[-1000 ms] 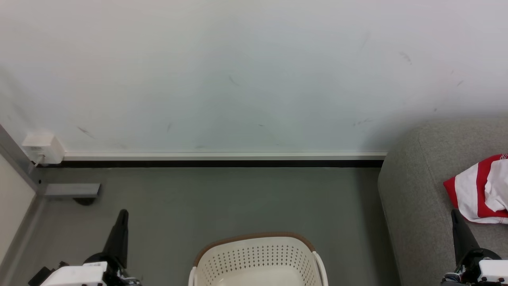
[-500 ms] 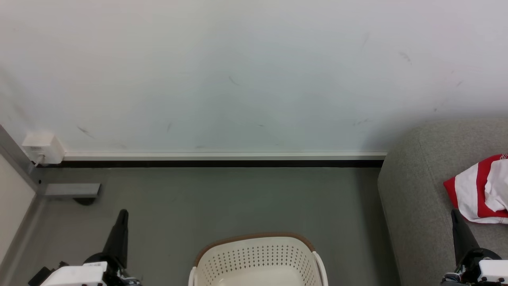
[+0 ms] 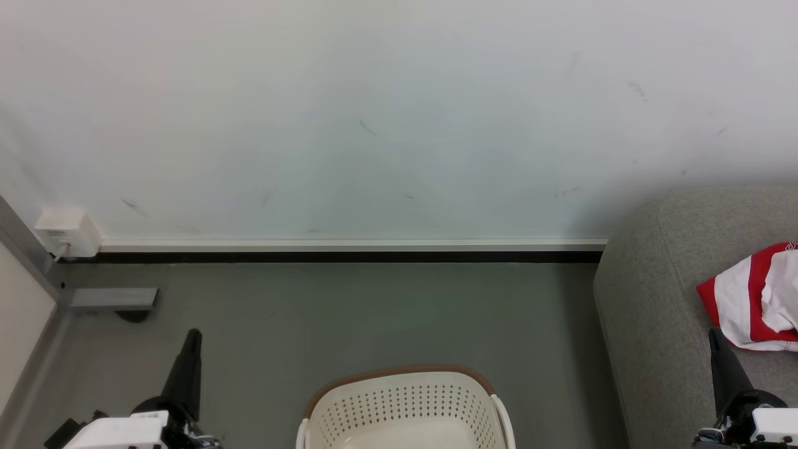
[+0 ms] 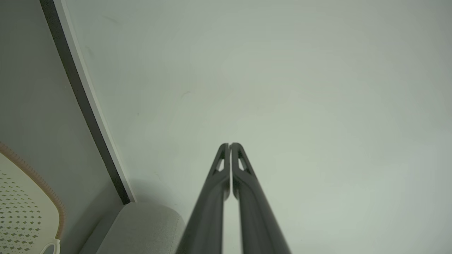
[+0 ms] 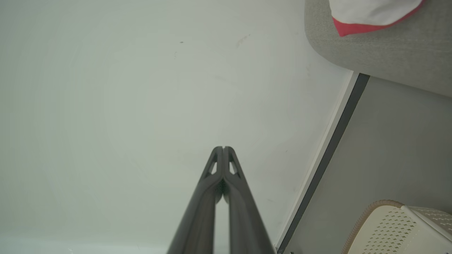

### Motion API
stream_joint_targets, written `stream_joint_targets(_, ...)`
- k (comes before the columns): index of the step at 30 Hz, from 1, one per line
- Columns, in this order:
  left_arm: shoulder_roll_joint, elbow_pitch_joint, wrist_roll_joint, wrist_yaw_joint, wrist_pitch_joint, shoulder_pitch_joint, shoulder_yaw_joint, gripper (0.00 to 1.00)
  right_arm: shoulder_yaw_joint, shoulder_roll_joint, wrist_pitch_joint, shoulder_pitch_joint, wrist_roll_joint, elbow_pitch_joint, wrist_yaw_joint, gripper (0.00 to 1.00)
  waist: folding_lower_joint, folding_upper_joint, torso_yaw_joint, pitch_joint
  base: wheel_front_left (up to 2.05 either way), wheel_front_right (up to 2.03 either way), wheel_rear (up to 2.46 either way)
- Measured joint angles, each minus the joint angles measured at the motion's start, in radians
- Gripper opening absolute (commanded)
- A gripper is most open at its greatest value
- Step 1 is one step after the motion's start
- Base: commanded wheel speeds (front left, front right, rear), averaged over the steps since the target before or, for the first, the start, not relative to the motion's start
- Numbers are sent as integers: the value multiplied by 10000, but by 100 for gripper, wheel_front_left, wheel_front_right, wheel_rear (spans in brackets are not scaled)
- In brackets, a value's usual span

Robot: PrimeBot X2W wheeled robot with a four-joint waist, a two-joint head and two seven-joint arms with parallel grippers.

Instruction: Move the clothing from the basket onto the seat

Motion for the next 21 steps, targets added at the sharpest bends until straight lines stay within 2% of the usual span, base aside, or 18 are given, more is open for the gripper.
stream_joint_targets(21, 0, -4, 0, 0, 0, -1, -2, 0, 0, 0, 0, 0, 0, 0, 0, 0, 0, 0, 0, 0, 0, 0, 0)
